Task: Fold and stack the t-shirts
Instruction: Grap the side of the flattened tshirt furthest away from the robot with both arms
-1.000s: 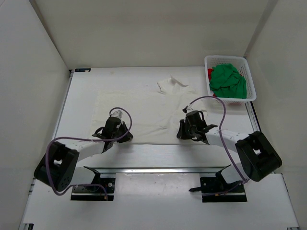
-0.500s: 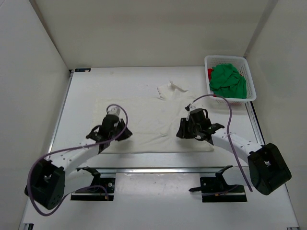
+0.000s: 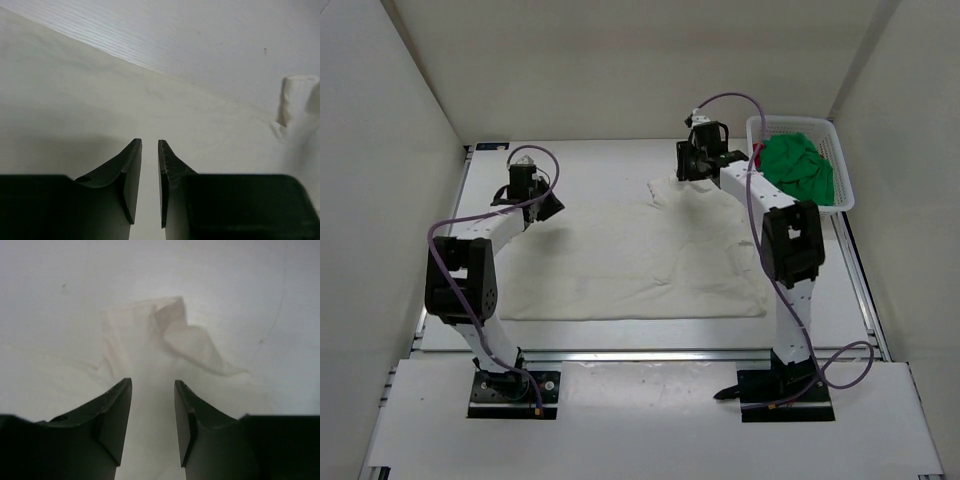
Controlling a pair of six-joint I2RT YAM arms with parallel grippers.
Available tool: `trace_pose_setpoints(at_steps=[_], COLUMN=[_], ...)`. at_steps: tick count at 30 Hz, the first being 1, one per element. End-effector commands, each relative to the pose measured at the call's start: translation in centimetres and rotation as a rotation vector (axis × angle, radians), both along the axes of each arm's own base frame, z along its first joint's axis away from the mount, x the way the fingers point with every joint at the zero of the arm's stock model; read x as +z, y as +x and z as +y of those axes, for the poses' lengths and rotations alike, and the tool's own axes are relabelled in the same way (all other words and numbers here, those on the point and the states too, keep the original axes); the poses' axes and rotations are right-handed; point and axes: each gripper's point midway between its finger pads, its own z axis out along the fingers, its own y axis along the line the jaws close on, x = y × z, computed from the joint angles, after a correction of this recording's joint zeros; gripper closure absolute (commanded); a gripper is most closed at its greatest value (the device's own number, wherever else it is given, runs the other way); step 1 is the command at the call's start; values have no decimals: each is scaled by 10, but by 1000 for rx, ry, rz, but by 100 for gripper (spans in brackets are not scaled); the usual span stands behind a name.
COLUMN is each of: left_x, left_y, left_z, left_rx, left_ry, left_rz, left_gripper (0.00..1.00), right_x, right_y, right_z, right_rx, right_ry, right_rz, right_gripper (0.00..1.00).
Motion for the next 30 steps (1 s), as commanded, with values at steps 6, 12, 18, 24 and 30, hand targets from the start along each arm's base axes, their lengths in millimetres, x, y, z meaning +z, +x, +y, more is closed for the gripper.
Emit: trace_pose_setpoints(at_steps=[6, 12, 18, 24, 30], left_x=[-5, -12, -3, 1, -4], left_y=[24, 30, 35, 39, 39], left_z=[43, 53, 50, 46, 54], left_rx=[37, 51, 36, 33, 48], left_ry=[99, 108, 106, 93, 97], left_rz=[43, 60, 33, 20, 35], left_gripper=[68, 68, 69, 68, 68], right_x=[-16, -24, 13, 44, -1], right_y=[60, 71, 74, 65, 52], right_z=[-7, 2, 1, 13, 22], right_rx=[48, 80, 23, 80, 145], right_ry=[-245, -273, -255, -205, -171], right_rz=[-18, -4, -52, -90, 28], right_gripper=[61, 61, 62, 61, 61])
